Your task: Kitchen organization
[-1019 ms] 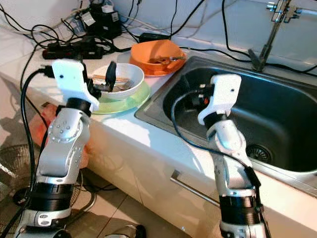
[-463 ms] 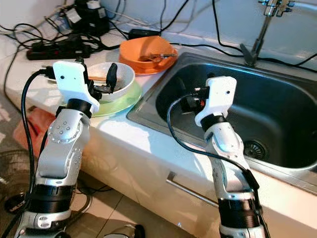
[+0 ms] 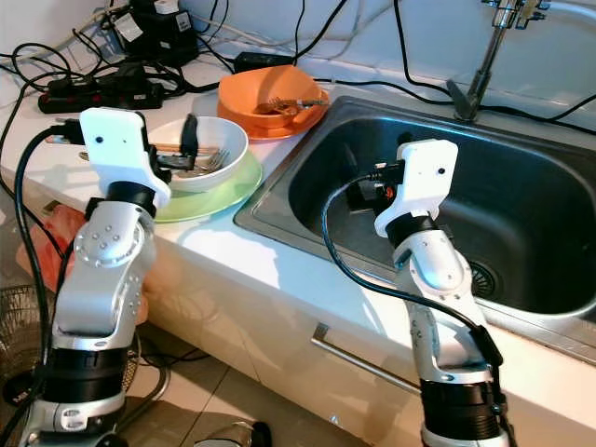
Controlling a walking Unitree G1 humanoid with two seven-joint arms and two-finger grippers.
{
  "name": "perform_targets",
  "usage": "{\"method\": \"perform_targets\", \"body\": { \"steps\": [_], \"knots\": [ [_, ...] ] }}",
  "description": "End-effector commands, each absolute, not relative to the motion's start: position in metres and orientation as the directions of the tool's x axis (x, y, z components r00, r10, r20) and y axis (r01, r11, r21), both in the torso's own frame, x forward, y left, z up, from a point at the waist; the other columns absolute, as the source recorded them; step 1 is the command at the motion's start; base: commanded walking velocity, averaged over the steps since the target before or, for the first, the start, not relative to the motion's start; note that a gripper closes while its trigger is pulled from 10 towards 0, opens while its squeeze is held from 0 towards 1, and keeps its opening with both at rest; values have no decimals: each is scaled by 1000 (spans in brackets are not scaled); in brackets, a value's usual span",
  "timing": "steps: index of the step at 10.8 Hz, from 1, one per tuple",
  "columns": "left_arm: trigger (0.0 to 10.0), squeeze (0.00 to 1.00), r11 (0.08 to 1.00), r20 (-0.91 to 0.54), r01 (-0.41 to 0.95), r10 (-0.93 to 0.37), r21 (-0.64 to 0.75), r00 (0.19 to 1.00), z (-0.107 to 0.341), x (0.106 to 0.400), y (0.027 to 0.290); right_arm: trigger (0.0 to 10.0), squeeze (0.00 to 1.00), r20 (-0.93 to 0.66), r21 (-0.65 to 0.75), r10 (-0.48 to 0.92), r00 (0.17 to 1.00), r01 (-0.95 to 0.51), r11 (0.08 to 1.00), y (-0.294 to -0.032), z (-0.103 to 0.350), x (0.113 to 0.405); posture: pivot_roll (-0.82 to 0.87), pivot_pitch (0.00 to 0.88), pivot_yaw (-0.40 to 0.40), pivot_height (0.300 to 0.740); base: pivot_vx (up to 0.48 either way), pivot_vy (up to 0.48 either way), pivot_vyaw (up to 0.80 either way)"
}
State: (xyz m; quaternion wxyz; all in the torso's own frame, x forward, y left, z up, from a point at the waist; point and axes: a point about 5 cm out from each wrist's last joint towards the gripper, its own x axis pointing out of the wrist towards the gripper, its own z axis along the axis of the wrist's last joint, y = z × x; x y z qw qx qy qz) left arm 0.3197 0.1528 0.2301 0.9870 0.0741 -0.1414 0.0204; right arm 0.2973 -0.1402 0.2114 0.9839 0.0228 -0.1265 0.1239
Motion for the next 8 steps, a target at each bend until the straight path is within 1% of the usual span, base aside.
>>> {"method": "perform_targets", "body": {
  "steps": [1, 2, 4, 5, 6, 7, 8],
  "knots": [
    [10000, 0, 987, 334, -83, 33, 138, 942, 246, 318, 155, 10000, 0, 279, 14, 259, 925, -274, 962, -139, 223, 296, 51, 94, 45, 740, 0, 0, 0],
    [10000, 0, 984, 405, -75, 3, 160, 914, 248, 308, 156, 10000, 0, 261, 16, 296, 919, -310, 951, -137, 223, 297, 51, 92, 43, 740, 0, 0, 0],
    [10000, 0, 981, 368, -65, -7, 182, 930, 232, 295, 156, 10000, 0, 202, 45, 366, 908, -382, 923, -135, 220, 298, 58, 93, 39, 740, 0, 0, 0],
    [10000, 0, 981, 345, -52, -15, 185, 939, 228, 293, 154, 10000, 0, 180, 66, 435, 882, -452, 890, -135, 221, 295, 58, 90, 38, 740, 0, 0, 0],
    [10000, 0, 985, 317, -33, -24, 171, 948, 226, 295, 153, 10000, 0, 160, 51, 470, 868, -483, 874, -138, 221, 294, 55, 86, 39, 740, 0, 0, 0],
    [10000, 0, 987, 285, -15, -31, 161, 958, 224, 296, 155, 10000, 0, 115, 35, 538, 835, -545, 838, -141, 218, 291, 55, 84, 43, 740, 0, 0, 0],
    [10000, 0, 985, 288, -17, -33, 169, 957, 228, 295, 159, 10000, 0, 77, 27, 582, 809, -586, 810, -143, 216, 287, 57, 85, 44, 740, 0, 0, 0]
  ]
}}
